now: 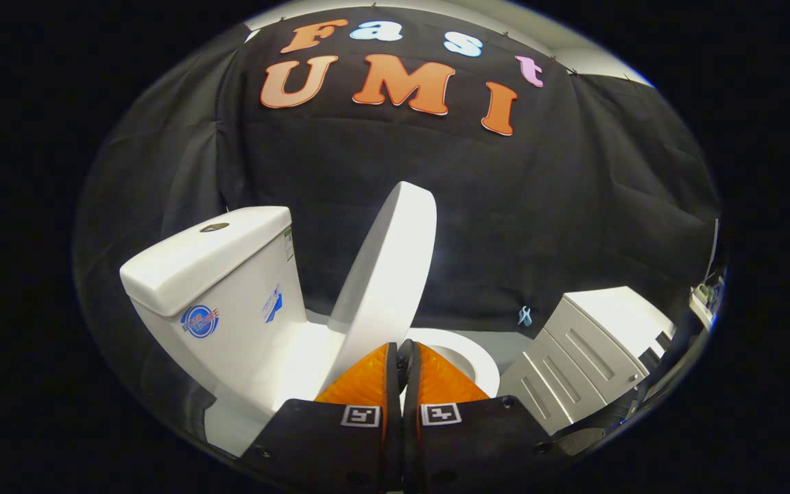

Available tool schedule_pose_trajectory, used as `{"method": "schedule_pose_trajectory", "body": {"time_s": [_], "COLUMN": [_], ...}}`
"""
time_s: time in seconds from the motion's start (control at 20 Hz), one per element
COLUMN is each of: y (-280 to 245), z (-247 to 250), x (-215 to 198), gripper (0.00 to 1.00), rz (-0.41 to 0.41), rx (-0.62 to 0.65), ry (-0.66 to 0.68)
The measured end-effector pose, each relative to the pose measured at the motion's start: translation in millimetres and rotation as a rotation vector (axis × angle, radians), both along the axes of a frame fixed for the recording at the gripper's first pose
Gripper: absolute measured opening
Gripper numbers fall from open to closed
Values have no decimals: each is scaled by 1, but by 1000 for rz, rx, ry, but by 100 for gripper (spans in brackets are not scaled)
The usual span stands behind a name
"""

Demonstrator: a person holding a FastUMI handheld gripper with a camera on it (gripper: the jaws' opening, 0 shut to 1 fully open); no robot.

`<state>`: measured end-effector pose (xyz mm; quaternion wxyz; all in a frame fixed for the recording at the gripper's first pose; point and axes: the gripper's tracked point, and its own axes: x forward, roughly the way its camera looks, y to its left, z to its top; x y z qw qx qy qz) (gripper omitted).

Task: Open the toilet lid.

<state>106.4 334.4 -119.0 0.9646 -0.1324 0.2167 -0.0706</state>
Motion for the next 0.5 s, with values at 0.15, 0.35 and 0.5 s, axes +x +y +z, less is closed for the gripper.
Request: {"method": "schedule_pose_trajectory", "body": {"time_s": [0.15,0.35,0.5], "y": [25,52,74], "z": [4,6,5], "x": [0,3,2], "gripper": [8,8,8], "rz": [20,40,74], "rx": [-50,-88,-125], "ry": [-14,-25,-41]}}
